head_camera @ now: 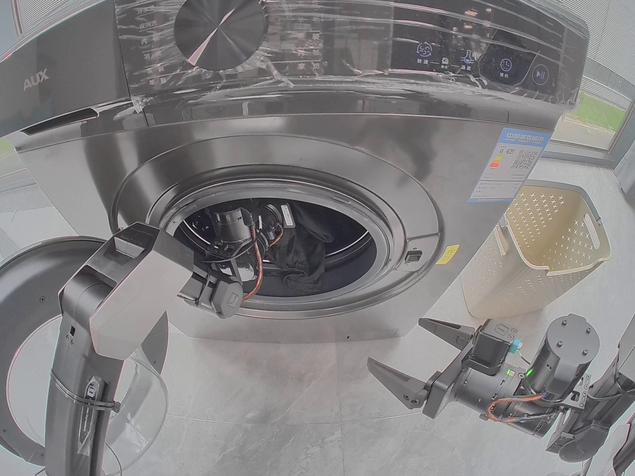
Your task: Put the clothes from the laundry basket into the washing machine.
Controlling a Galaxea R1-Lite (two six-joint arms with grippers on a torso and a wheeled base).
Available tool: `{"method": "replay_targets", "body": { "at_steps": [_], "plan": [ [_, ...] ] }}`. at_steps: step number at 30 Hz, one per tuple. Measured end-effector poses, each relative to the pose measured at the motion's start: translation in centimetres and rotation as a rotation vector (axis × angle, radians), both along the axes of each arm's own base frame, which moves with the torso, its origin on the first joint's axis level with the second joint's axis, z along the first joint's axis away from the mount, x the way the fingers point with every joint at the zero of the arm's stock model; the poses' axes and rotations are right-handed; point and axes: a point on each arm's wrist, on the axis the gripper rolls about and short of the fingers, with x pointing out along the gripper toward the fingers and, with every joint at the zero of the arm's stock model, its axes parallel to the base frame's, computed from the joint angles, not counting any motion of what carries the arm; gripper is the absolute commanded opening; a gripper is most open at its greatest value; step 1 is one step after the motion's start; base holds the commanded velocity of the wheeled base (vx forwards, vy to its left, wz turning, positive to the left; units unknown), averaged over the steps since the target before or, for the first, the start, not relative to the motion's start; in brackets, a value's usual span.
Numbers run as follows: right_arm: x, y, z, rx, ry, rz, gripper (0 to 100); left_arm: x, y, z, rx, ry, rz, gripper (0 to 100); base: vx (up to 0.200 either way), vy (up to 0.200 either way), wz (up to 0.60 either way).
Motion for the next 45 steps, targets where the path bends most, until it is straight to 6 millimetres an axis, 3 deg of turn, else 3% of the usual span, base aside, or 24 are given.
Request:
{"method": "replay_targets", "body": {
  "at_steps": [5,6,12,23,29,30,36,45],
  "plan": [
    [0.0,0.1,-0.2,-0.004,0.005,0.000,100,0.7,0.2,0.2,-0.010,0.000,0.018,0,0.000,0.000,0.00],
    [0.1,0.1,-0.2,-0.005,0.006,0.000,100,0.7,0.1,0.1,-0.010,0.003,0.017,100,0.000,0.000,0.00],
    [0.1,0.1,-0.4,-0.010,0.013,0.001,100,0.2,-0.4,-0.9,0.001,0.040,0.007,100,0.000,0.000,0.00],
    [0.1,0.2,-0.5,-0.013,0.016,0.004,100,-2.9,-1.8,-4.0,0.120,0.277,-0.058,100,0.000,0.000,0.00],
    [0.1,0.3,-0.6,-0.015,0.018,0.006,100,-3.3,-2.1,-4.8,0.143,0.303,-0.082,100,0.000,0.000,0.00],
    [0.1,0.3,-0.6,-0.017,0.019,0.007,100,-3.2,-2.1,-5.0,0.151,0.302,-0.082,0,0.000,0.000,0.00],
    [0.2,0.4,-0.8,-0.022,0.024,0.008,100,-2.2,-2.3,-4.9,0.144,0.269,-0.064,0,0.000,0.000,0.00],
    [0.2,0.5,-1.0,-0.026,0.030,0.010,100,0.5,-2.4,-1.4,0.016,0.078,0.004,0,0.000,0.000,0.00]
  ]
}}
